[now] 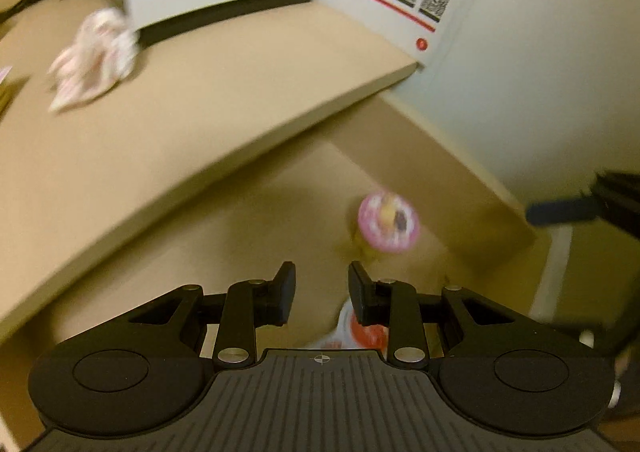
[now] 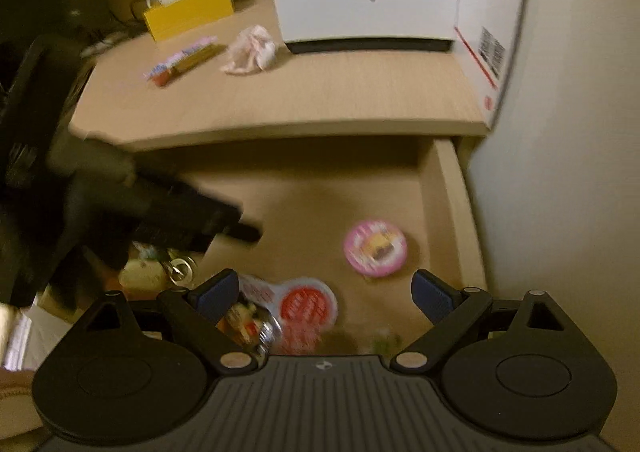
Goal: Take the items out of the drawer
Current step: 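Move both tools back down into the open drawer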
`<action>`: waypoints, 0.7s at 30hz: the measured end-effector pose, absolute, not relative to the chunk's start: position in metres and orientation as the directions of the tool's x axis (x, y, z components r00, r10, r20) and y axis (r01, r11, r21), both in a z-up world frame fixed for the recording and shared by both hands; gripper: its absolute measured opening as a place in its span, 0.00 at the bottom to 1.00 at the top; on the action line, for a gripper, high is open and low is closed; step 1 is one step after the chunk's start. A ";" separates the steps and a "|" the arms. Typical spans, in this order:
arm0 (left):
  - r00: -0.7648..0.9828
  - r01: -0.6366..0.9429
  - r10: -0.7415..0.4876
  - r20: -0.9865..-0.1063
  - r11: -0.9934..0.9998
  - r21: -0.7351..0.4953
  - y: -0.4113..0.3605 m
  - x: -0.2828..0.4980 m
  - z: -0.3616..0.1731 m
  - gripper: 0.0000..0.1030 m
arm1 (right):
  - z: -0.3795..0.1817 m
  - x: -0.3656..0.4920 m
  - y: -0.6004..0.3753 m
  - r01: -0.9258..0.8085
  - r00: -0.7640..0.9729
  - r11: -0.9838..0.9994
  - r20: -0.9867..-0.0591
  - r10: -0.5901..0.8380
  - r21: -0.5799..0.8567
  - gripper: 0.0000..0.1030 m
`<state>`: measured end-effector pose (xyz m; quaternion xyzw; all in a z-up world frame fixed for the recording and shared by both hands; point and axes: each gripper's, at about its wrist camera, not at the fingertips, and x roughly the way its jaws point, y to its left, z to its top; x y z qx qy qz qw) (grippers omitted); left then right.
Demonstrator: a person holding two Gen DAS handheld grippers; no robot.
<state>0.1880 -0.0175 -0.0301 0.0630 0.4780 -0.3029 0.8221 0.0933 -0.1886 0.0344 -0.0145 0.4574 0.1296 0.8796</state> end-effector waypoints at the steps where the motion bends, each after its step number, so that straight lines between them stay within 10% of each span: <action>1: 0.359 0.561 -0.440 -0.823 0.806 -0.187 -0.023 0.190 -0.030 0.31 | 0.033 0.092 -0.190 -0.226 0.543 0.971 -0.817 0.193 0.079 0.91; 21: 0.032 0.574 -0.328 -0.944 0.779 -0.251 0.002 0.173 -0.071 0.31 | 0.017 0.105 -0.200 -0.117 0.520 0.992 -0.848 0.099 0.044 0.91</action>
